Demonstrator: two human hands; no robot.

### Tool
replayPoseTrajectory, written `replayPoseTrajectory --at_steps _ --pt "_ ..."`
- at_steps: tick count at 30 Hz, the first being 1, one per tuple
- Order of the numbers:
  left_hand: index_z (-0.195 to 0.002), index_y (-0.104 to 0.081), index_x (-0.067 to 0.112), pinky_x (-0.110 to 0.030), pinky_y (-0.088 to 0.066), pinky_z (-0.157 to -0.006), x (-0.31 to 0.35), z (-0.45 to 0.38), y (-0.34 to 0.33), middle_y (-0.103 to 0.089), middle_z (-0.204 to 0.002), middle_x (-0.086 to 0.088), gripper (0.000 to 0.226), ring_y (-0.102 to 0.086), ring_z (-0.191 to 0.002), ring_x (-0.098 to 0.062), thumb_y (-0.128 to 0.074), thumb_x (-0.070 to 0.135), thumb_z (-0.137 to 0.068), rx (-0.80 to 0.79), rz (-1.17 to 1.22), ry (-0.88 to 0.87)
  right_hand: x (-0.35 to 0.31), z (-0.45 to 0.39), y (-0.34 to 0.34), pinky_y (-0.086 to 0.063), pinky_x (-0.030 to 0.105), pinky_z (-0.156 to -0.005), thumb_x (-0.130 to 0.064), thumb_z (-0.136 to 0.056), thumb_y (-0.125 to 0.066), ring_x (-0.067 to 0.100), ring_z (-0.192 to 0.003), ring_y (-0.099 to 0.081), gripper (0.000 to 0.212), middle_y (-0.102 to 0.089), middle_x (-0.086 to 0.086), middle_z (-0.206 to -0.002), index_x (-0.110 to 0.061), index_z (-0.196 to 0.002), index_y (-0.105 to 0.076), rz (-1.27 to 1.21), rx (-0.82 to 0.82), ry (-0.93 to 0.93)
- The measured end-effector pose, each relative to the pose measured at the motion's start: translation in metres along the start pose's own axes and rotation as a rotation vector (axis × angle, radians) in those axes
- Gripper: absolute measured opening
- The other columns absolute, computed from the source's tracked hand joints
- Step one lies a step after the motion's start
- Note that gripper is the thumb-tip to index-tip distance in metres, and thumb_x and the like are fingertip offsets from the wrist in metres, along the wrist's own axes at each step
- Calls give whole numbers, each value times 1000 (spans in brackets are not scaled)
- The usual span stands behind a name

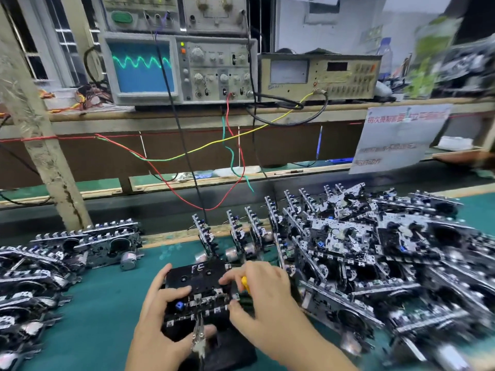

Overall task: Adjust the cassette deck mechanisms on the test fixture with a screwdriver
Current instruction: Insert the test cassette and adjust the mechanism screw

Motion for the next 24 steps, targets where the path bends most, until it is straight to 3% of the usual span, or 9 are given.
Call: replayPoseTrajectory --at_steps 3,5,8,10,11,15,17,21,24 --pt "-104 -64 52 -45 -44 -106 5 -5 -5 -39 -154 21 76 -53 -133 -19 -90 59 -33 -49 -36 -44 7 4 -7 -28 28 -101 -43 -84 -46 -6 -105 -34 33 -35 -38 -101 -41 -118 -45 -126 13 -19" --pt "-102 -66 52 -40 -41 -111 6 -10 -5 -46 -151 6 84 -54 -131 -24 -93 56 -23 -85 -11 -30 7 6 -12 -38 24 -79 -43 -84 -50 -4 -90 -43 38 -38 -30 -98 -48 -120 -40 -197 -2 -24" --pt "-121 -62 27 -8 -27 -112 -1 -6 -8 -43 -154 -8 84 -34 -138 10 -96 42 -46 -152 58 -39 9 6 -15 -32 26 -55 -43 -84 -55 3 -63 -45 39 -42 -26 -91 -54 -116 -34 -232 -13 -44" --pt "-130 -55 24 2 -22 -105 -9 -3 -7 -37 -157 -8 82 -23 -133 26 -95 35 -59 -175 36 -13 11 6 -17 -32 26 -56 -43 -85 -56 -1 -66 -45 38 -41 -30 -89 -57 -110 -32 -244 -18 -58" --pt "-128 -56 26 2 -24 -105 -9 -3 -9 -36 -158 -6 82 -26 -135 21 -96 41 -57 -208 56 -25 10 6 -17 -33 25 -58 -43 -85 -56 -4 -71 -44 38 -41 -32 -92 -58 -109 -31 -253 -16 -59" --pt "-101 -71 38 -18 -45 -99 0 -15 -1 -44 -153 1 65 -55 -130 -31 -88 56 -41 -68 62 -64 11 6 -21 -35 21 -70 -41 -82 -56 -7 -90 -41 38 -46 -26 -110 -58 -104 -31 -270 28 -59" --pt "-104 -69 44 -18 -47 -96 1 -15 -2 -44 -153 5 68 -55 -129 -34 -87 56 -40 -54 58 -87 10 7 -22 -35 22 -73 -41 -81 -56 -6 -96 -41 37 -46 -25 -111 -57 -103 -31 -273 52 -58" --pt "-101 -70 33 -10 -42 -92 -5 -16 -2 -46 -151 2 67 -53 -130 -40 -85 57 -41 -68 44 -52 11 7 -24 -36 23 -76 -42 -82 -56 -3 -102 -42 37 -47 -22 -114 -59 -98 -28 -280 91 -44" --pt "-100 -70 35 -5 -40 -94 0 -14 -4 -46 -151 2 66 -51 -134 -33 -86 57 -40 -55 57 -44 13 8 -26 -39 24 -79 -42 -82 -56 -1 -105 -43 37 -43 -23 -106 -53 -109 -33 -288 101 -54"
Point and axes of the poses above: each hand's wrist, its own z-axis away from the middle knuckle, its own y-axis out of the back of the hand, x = y × z, the point moved 8 cm from there along -z, towards the middle knuckle
